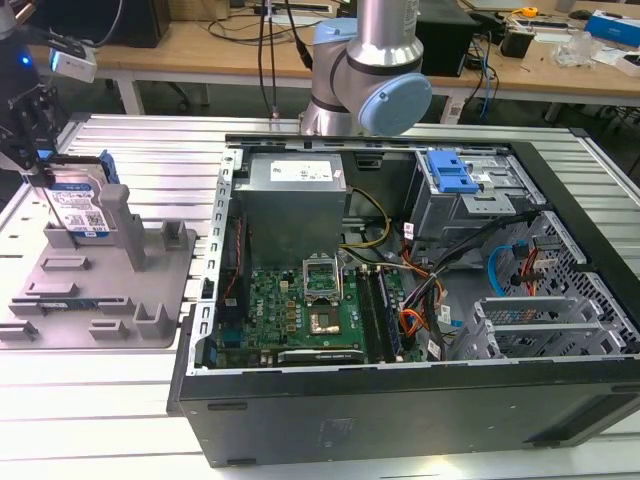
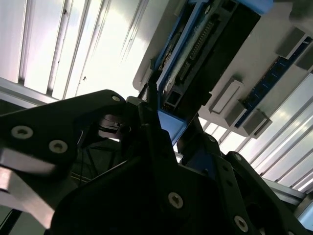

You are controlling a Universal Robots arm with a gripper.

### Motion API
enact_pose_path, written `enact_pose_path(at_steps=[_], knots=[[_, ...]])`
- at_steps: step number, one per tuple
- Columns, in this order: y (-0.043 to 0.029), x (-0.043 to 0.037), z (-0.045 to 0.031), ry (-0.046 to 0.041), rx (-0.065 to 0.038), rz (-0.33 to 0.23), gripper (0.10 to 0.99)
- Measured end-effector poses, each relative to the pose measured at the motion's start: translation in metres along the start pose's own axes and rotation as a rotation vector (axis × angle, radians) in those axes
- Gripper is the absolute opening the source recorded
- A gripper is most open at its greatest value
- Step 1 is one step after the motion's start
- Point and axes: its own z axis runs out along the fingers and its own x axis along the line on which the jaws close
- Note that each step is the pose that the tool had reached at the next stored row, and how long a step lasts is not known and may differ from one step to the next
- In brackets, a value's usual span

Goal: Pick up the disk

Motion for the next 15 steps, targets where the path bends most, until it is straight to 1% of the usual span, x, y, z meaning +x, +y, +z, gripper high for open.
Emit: enact_pose_path(at_steps=[4,6,15], knots=[[0.0000,-0.0001,0.0010,-0.0002,0.000,0.000,0.396],[0.0000,0.0000,0.0013,0.0001,0.000,0.000,0.369],[0.0000,0.0000,0.0019,0.0001,0.000,0.000,0.369]])
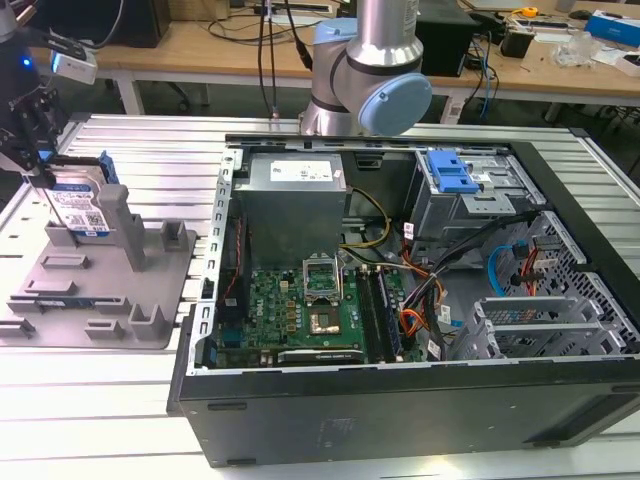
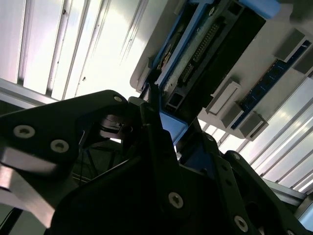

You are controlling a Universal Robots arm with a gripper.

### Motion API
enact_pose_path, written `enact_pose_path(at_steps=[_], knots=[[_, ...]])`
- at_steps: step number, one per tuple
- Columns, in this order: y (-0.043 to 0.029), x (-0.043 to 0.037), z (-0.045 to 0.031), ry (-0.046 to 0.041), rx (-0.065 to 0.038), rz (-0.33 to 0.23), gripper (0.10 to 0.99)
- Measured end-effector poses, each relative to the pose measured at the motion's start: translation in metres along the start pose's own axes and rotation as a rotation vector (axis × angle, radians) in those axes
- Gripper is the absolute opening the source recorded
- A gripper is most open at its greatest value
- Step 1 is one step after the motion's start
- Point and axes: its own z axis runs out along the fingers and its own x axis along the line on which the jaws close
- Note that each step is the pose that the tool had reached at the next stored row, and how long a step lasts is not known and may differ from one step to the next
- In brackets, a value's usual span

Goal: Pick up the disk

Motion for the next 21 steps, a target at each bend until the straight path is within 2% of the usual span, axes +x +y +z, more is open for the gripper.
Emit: enact_pose_path(at_steps=[4,7,9,11,13,14,16,18,21], knots=[[0.0000,0.0000,-0.0002,-0.0002,0.000,0.000,0.369],[0.0001,0.0001,-0.0057,-0.0001,0.000,0.000,0.369],[0.0002,0.0003,-0.0161,-0.0001,0.000,0.000,0.369],[0.0004,0.0004,-0.0235,0.0000,0.000,0.000,0.369],[0.0005,0.0005,-0.0326,-0.0001,0.000,0.000,0.369],[0.0006,0.0007,-0.0398,0.0000,0.000,0.000,0.369],[0.0008,0.0010,-0.0597,-0.0001,0.000,0.000,0.369],[0.0009,0.0011,-0.0686,-0.0001,0.000,0.000,0.369],[0.0008,0.0016,-0.0953,0.0000,0.000,0.000,0.369]])
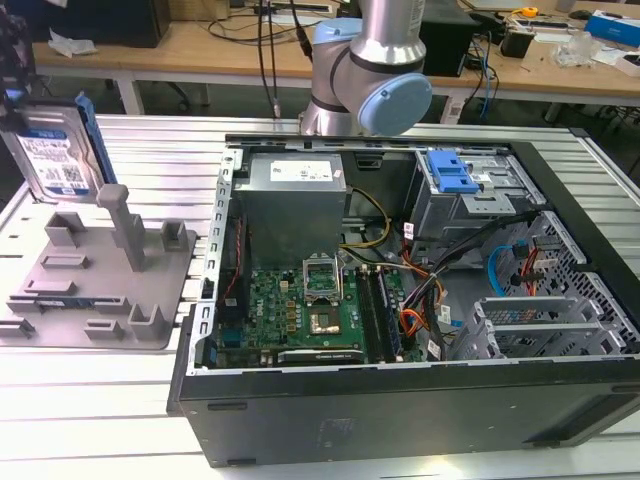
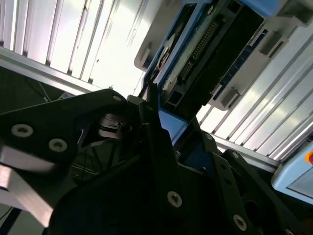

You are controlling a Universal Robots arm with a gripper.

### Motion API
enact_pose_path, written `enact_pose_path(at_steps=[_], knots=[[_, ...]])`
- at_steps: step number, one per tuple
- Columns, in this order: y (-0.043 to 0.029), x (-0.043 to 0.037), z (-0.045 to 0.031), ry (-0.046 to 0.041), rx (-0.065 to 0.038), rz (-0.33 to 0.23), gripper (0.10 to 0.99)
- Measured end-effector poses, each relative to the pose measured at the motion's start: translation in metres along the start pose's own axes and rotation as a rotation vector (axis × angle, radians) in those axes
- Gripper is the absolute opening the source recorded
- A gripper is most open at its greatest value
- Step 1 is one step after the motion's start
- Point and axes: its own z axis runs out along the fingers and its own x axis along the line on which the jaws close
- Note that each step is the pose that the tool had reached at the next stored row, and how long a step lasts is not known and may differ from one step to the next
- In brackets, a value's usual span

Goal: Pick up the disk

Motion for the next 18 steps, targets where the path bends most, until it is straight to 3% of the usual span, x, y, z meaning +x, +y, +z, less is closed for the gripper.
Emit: enact_pose_path(at_steps=[3,5,8,18], knots=[[-0.0006,0.0005,-0.0308,0.0000,0.000,0.000,0.369],[-0.0013,0.0006,-0.0428,0.0000,0.000,0.000,0.369],[-0.0029,0.0009,-0.0679,-0.0001,0.000,0.000,0.369],[-0.0054,0.0015,-0.1162,-0.0001,0.000,0.000,0.369]])
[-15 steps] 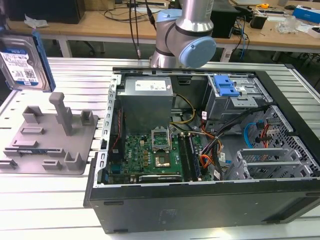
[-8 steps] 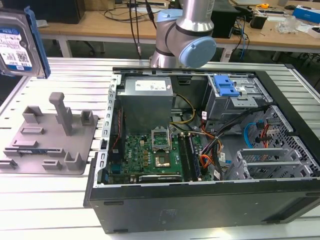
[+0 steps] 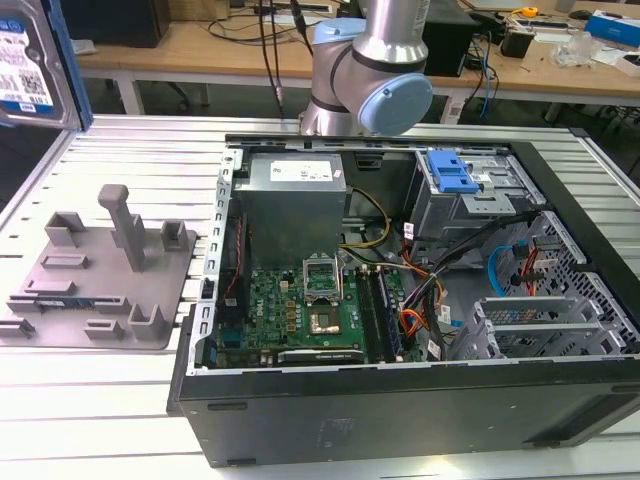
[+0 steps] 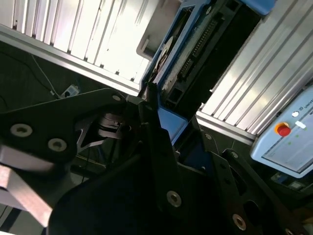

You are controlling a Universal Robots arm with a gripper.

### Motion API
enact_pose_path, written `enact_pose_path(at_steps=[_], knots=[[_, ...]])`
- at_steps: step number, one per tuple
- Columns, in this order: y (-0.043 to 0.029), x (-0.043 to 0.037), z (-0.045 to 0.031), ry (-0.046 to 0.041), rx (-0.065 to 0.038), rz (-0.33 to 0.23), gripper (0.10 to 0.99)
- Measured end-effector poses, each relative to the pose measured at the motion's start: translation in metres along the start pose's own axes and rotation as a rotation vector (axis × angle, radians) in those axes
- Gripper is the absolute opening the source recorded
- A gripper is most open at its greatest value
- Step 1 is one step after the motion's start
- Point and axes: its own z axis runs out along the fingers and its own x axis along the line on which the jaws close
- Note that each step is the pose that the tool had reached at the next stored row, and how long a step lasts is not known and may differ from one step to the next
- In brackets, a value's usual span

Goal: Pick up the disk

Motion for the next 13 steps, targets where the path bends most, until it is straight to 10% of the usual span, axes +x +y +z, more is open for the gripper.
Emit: enact_pose_path(at_steps=[13], knots=[[-0.0002,0.0001,-0.0075,0.0000,0.000,0.000,0.369]])
